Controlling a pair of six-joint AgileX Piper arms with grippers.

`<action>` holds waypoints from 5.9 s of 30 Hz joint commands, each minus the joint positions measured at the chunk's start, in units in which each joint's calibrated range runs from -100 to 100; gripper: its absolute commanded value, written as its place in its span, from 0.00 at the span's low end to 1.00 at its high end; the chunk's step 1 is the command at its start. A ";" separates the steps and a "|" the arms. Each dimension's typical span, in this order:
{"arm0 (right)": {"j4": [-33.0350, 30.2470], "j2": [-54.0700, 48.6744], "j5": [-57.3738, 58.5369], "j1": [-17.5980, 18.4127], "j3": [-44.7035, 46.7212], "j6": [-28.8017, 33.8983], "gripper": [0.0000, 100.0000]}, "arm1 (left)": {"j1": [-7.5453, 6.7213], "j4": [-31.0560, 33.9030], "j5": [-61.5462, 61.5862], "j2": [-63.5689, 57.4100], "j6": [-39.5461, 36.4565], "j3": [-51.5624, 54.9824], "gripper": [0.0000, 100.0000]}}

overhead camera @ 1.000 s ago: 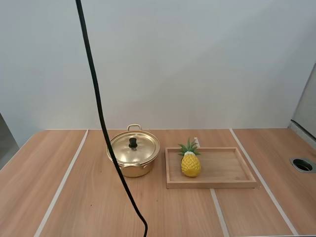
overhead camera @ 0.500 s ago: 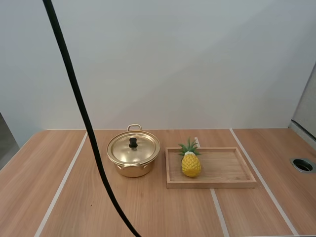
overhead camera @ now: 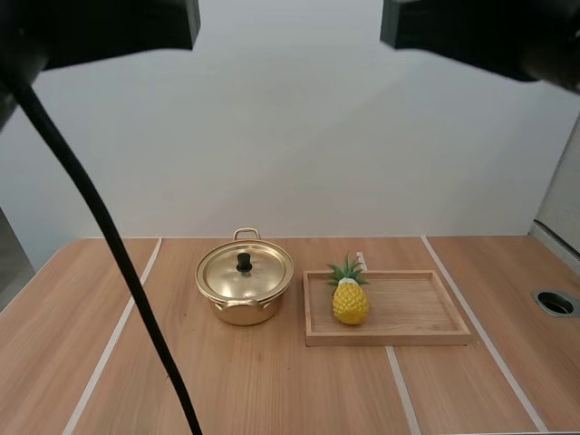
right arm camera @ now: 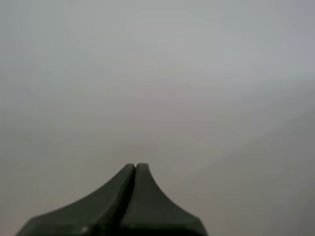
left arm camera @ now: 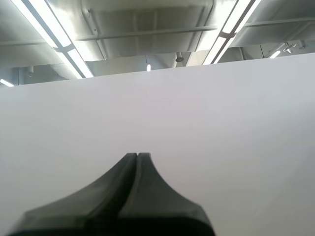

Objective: Open the pot, put the grape inside, and close it

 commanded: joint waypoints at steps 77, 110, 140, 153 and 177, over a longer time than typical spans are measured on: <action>-25.90 -11.28 -38.79 0.70 66.39 4.26 0.00 | -1.22 13.03 -6.81 -12.74 -0.31 55.27 0.00; -20.65 -11.28 -27.46 0.70 66.39 4.04 0.00 | -1.22 23.60 10.12 -12.74 -0.31 55.27 0.00; -22.09 -15.58 -29.26 4.32 66.39 3.96 0.00 | -0.67 23.74 10.16 -12.74 -0.31 55.27 0.00; -18.81 -15.58 -29.26 4.97 66.39 3.96 0.00 | -0.68 23.84 10.16 -12.74 -0.31 55.27 0.00; -9.02 -15.58 -26.24 4.97 66.39 3.96 0.00 | -0.68 18.13 10.06 -12.74 -10.69 55.27 0.00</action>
